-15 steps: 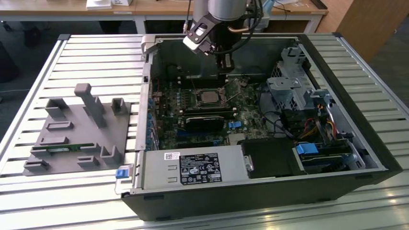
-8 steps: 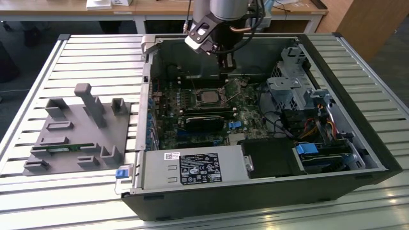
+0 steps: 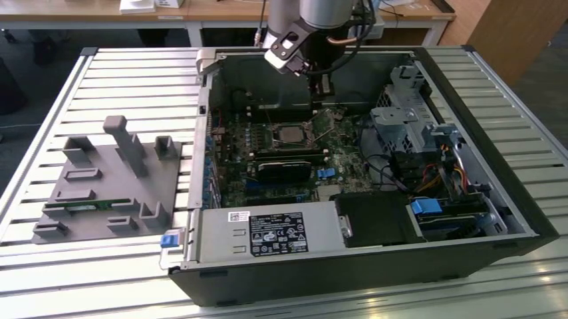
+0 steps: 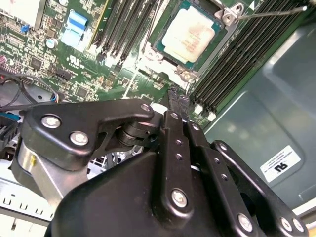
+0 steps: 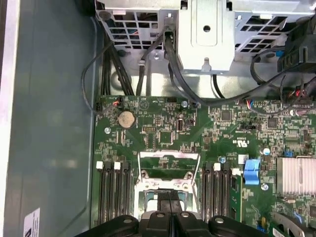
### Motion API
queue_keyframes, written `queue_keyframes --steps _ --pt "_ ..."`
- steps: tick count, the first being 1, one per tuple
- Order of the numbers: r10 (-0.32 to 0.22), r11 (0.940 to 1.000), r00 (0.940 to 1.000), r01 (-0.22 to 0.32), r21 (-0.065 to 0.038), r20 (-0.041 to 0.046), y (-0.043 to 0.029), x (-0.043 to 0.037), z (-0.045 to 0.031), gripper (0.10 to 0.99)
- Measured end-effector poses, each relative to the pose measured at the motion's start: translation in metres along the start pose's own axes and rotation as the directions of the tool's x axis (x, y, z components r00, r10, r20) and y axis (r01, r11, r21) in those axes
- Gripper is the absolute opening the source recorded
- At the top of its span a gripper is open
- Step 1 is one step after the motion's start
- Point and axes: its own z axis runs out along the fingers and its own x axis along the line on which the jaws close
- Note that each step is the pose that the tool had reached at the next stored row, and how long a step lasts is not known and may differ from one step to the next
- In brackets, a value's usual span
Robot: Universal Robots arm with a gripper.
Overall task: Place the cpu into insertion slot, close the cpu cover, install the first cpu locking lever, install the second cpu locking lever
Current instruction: 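Close the cpu cover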
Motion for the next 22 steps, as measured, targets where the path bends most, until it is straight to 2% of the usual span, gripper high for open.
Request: queue_keyframes --steps 20,21,22 --pt "0.001 1.0 1.0 -0.001 0.0 -0.0002 0.0151 0.0002 0.0021 0.114" --pt "0.003 1.0 1.0 -0.003 0.0 -0.0001 0.0339 0.0046 0.0064 0.114" --pt "0.003 1.0 1.0 -0.003 0.0 0.0 0.0464 0.0046 0.0072 0.114"
